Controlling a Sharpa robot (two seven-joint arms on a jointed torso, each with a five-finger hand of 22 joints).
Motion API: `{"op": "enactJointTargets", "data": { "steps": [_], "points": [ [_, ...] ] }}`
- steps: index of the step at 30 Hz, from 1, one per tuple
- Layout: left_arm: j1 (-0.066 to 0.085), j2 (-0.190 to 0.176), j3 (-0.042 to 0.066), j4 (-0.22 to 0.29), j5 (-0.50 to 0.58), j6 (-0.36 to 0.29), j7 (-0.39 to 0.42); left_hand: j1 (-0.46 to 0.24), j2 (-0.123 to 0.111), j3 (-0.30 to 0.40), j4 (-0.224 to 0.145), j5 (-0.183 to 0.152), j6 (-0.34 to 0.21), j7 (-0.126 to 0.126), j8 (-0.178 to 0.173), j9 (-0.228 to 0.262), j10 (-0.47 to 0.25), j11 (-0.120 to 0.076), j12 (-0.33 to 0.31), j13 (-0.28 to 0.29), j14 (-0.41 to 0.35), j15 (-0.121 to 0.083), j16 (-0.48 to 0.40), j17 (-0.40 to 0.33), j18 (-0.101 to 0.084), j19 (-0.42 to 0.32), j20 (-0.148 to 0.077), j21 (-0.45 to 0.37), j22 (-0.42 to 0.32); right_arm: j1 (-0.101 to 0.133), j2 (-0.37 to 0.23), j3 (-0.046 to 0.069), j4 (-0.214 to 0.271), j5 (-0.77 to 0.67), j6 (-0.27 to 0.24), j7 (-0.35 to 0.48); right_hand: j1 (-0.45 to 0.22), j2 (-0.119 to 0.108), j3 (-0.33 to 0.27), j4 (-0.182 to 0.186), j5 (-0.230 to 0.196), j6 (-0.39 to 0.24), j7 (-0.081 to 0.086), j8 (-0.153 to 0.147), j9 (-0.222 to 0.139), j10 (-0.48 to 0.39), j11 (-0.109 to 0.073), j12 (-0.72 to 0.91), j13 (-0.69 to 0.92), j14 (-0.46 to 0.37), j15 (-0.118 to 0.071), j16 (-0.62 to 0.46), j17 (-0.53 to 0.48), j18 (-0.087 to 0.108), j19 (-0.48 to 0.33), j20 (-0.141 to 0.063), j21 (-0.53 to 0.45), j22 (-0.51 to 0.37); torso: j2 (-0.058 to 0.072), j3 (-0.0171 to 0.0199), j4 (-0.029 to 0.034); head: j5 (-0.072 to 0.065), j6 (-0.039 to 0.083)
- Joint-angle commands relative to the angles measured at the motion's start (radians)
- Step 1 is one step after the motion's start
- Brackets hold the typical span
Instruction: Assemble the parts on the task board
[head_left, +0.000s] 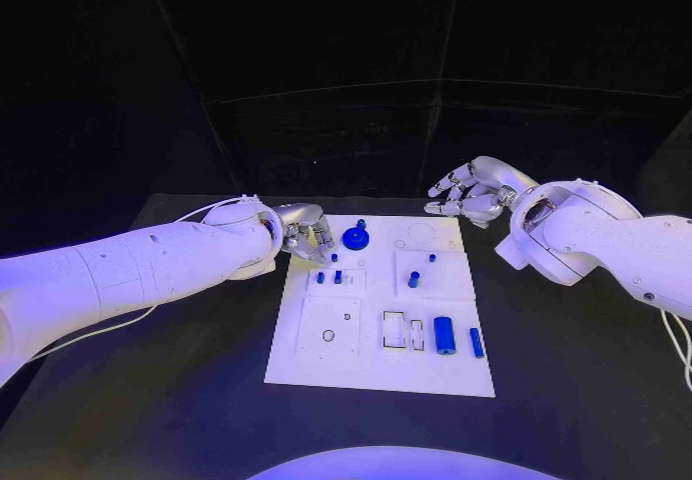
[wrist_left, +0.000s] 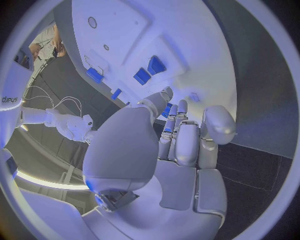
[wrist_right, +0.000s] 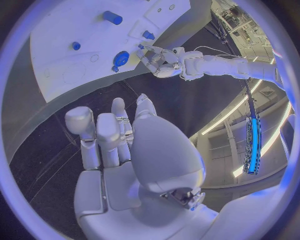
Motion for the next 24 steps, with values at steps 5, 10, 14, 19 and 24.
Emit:
{"op": "enactJointTargets", "data": {
  "steps": [5,10,14,19,24],
  "points": [
    [0.001,-0.054,0.002,0.038,0.089,-0.073,0.036,0.006,0.004,0.013,-0.004,0.001,0.025,0.002,0.008,0.003,0.002,0.002,0.001,0.003,0.007,0.007,0.000,0.006,-0.006,-0.002,0.010,-0.007,-0.001,0.001,0.003,0.000,-0.037,-0.149,0.102,0.009,0.125,0.004,0.015,-0.028,-0.022,0.059,0.004,0.008,-0.002,-0.024,0.001,-0.225,-0.192,0.004,-0.001,-0.021,-0.021,0.011,0.003,-0.003,-0.002,0.005,0.001,0.0002,0.0019,-0.007,0.005],
    [0.002,-0.099,0.002,0.076,0.327,-0.159,0.153,0.012,0.015,0.028,-0.006,0.001,0.050,0.006,0.021,0.006,0.018,0.002,0.006,0.006,0.002,0.007,-0.007,-0.013,0.001,-0.014,0.010,-0.036,-0.027,-0.007,0.007,-0.001,-0.049,-0.324,0.148,0.022,0.188,0.002,0.024,-0.040,-0.059,0.100,0.001,-0.006,-0.006,-0.004,0.011,-0.362,-0.320,0.008,0.002,-0.016,-0.015,0.010,0.007,0.000,0.003,0.015,-0.001,0.0011,-0.0004,-0.016,0.011],
    [0.002,-0.128,0.002,0.116,0.589,-0.199,0.282,0.013,0.023,0.040,-0.007,0.001,0.059,0.014,0.025,0.005,0.024,0.006,0.008,0.006,-0.026,0.010,-0.048,-0.093,0.018,-0.054,0.012,-0.121,-0.102,-0.021,0.010,-0.003,-0.050,-0.439,0.165,0.033,0.211,-0.001,0.027,-0.045,-0.069,0.118,-0.003,-0.019,-0.006,0.010,0.011,-0.412,-0.375,0.010,0.003,-0.007,-0.005,0.009,0.011,0.001,0.008,0.024,0.000,-0.0003,-0.0010,-0.035,0.017],
    [0.002,-0.150,0.001,0.163,0.926,-0.130,0.417,0.008,0.028,0.047,-0.009,0.000,0.072,0.021,0.030,0.002,0.004,0.015,0.005,0.003,-0.133,0.019,-0.183,-0.333,0.062,-0.184,0.021,-0.358,-0.301,-0.042,0.014,-0.006,-0.053,-0.539,0.174,0.038,0.223,-0.004,0.028,-0.047,-0.076,0.125,-0.002,-0.034,-0.007,0.002,0.016,-0.454,-0.420,0.013,0.007,0.004,0.007,0.007,0.015,0.003,0.015,0.035,0.000,-0.0019,0.0007,-0.058,0.021],
    [0.001,-0.162,0.001,0.191,1.098,-0.058,0.503,-0.001,0.031,0.038,-0.008,0.000,0.075,0.019,0.032,0.001,0.012,0.013,0.014,0.005,-0.162,0.019,-0.214,-0.385,0.067,-0.208,0.023,-0.396,-0.329,-0.063,0.019,-0.008,-0.059,-0.594,0.189,0.037,0.222,-0.010,0.025,-0.044,-0.078,0.117,0.006,-0.053,-0.008,-0.011,0.026,-0.487,-0.458,0.026,0.014,0.041,0.040,-0.006,0.055,0.009,0.061,0.100,0.001,-0.0022,-0.0011,-0.074,0.024]
  ]
}}
